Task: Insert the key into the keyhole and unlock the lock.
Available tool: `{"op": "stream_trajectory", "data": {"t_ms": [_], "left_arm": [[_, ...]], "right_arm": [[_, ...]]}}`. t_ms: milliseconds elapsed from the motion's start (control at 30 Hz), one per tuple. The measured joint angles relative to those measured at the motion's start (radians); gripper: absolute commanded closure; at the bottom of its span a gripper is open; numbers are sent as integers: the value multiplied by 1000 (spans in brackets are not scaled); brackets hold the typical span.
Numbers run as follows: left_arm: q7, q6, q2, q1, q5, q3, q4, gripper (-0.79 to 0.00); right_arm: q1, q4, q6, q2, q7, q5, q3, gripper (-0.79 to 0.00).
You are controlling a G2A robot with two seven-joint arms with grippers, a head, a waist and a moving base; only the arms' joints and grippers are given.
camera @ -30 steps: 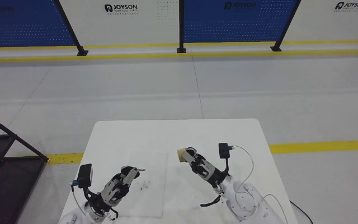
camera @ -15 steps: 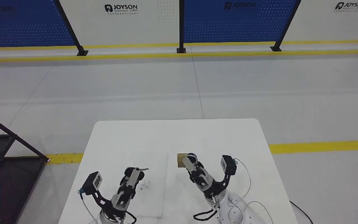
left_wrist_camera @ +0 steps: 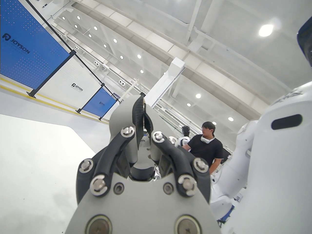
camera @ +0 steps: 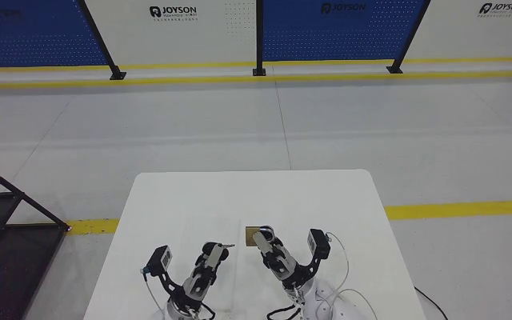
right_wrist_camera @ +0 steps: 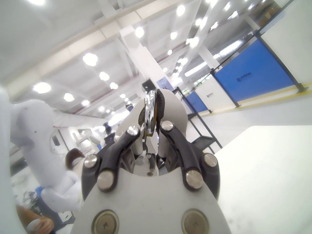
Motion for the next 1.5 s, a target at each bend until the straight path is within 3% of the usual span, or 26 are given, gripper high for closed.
{"op": "stream_trajectory", "data": {"t_ms": [500, 1500], "left_arm": [[-3, 0, -10, -64, -33, 60, 30, 0], [-1, 25, -35, -113, -13, 88, 58, 0]], "right_arm": [[0, 0, 0, 0, 0, 0, 0, 0], [0, 0, 0, 0, 0, 0, 0, 0]]}}
